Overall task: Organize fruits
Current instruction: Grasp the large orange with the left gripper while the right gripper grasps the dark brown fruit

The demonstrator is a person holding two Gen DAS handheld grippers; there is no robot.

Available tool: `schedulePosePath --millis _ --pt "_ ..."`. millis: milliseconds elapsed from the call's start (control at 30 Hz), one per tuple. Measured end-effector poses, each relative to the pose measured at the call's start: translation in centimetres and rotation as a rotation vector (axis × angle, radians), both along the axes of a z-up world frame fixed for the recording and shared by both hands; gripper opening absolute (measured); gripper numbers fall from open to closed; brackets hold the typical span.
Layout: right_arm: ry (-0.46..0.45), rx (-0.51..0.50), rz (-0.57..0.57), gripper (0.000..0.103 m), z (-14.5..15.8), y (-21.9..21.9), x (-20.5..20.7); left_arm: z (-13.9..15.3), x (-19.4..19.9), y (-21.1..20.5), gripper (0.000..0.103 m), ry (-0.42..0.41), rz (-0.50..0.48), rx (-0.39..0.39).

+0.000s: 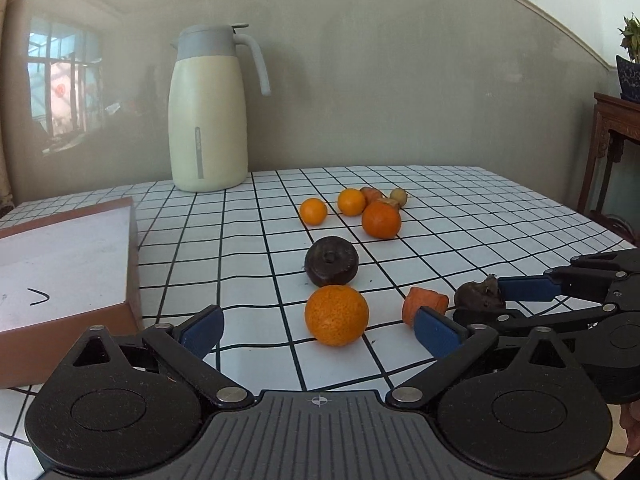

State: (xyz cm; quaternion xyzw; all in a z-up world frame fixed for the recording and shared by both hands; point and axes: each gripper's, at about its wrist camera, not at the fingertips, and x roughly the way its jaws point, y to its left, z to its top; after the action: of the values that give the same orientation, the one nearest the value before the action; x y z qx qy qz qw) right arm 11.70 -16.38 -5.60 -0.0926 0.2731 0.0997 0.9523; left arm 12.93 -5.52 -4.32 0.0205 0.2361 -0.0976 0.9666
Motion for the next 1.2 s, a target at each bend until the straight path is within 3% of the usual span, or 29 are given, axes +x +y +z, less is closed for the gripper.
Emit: schedulePosePath --millis 33,200,267,300,333,667,900,1200 --pt "0.0 0.001 -0.005 0.034 0.0 -0.2 0.2 -0.2 0.4 -0.2 0.081 0.013 -0.004 -0.002" --pt "-0.004 0.001 -0.023 0.035 0.0 -1.3 1.0 -0.9 1.5 -1.2 0.072 0.033 -0.021 0.004" --pt "-0.007 -0.003 -0.019 0.034 -0.1 -1.3 1.1 -1.0 1.7 -1.5 0.06 0.036 -0.021 0.004" --pt "-0.009 -0.005 -0.018 0.035 -0.1 -1.3 1.2 -1.0 1.9 -1.5 0.045 0.043 -0.019 -0.001" --pt "-0.01 -0.005 -0.017 0.035 -0.1 -1.3 1.3 -1.1 2.1 -1.5 0.039 0.054 -0.012 0.002" --pt "-0.025 0.017 -0.032 0.034 0.3 -1.6 1.0 -1.0 1.4 -1.1 0.038 0.043 -0.016 -0.005" --pt "-0.057 0.036 -0.025 0.034 1.5 -1.2 -0.3 0.7 -1.0 0.0 0.038 0.005 -0.001 -0.009" --pt "-0.131 0.069 0.065 0.034 4.1 1.5 -2.0 3.8 -4.2 4.3 0.038 -0.069 0.074 -0.006"
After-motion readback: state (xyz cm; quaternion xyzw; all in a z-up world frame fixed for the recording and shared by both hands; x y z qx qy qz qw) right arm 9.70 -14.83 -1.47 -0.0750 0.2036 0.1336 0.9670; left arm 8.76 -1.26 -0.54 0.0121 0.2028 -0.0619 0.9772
